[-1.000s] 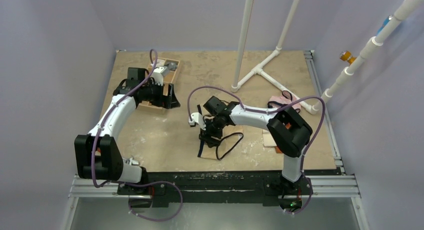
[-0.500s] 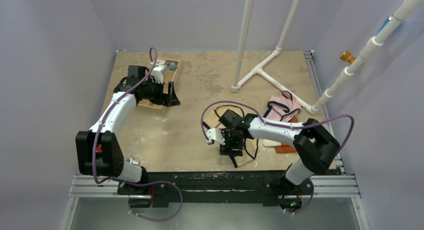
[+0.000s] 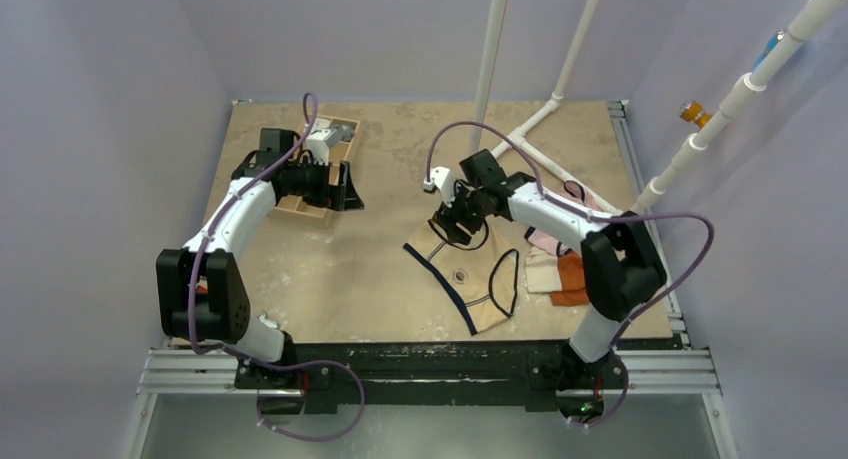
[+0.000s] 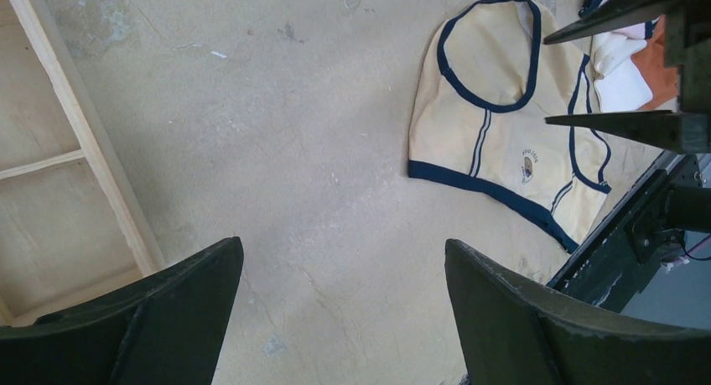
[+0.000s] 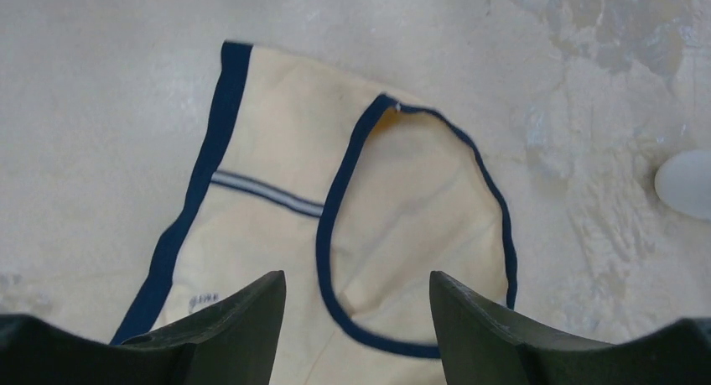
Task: Roll the underwear
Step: Flatten out the underwear at the center of the board.
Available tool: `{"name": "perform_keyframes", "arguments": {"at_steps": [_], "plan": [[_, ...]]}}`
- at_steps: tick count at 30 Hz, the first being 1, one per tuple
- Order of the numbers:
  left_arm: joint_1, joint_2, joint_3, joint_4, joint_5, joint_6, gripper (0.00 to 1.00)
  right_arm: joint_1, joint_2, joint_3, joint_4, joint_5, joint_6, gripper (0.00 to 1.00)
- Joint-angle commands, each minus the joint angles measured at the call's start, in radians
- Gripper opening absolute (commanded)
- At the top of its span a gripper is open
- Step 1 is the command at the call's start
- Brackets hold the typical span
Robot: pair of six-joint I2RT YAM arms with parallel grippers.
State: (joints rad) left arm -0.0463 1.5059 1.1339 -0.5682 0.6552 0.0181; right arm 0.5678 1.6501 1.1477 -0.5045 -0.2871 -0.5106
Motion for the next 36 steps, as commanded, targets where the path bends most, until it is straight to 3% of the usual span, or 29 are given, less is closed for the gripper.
{"name": "perform_keyframes", "arguments": {"at_steps": [1,14,23,30,36], "plan": [[-0.003,-0.030,0.018,0.033,0.026,-0.010,0.90,0.010,0.148,0.130,0.065,-0.057,0.127,0.62],[0.003,-0.153,-0.032,0.007,-0.100,0.031,0.90,0.025,0.434,0.361,0.010,-0.060,0.126,0.59],[0.039,-0.242,-0.083,0.018,-0.250,0.036,0.92,0.202,0.523,0.484,-0.085,-0.047,-0.053,0.62],[0.092,-0.293,-0.122,0.031,-0.294,0.038,0.96,0.242,0.384,0.416,-0.115,-0.110,-0.167,0.74],[0.092,-0.270,-0.131,0.037,-0.134,0.078,0.98,0.232,0.169,0.235,-0.067,-0.089,-0.156,0.77]]}}
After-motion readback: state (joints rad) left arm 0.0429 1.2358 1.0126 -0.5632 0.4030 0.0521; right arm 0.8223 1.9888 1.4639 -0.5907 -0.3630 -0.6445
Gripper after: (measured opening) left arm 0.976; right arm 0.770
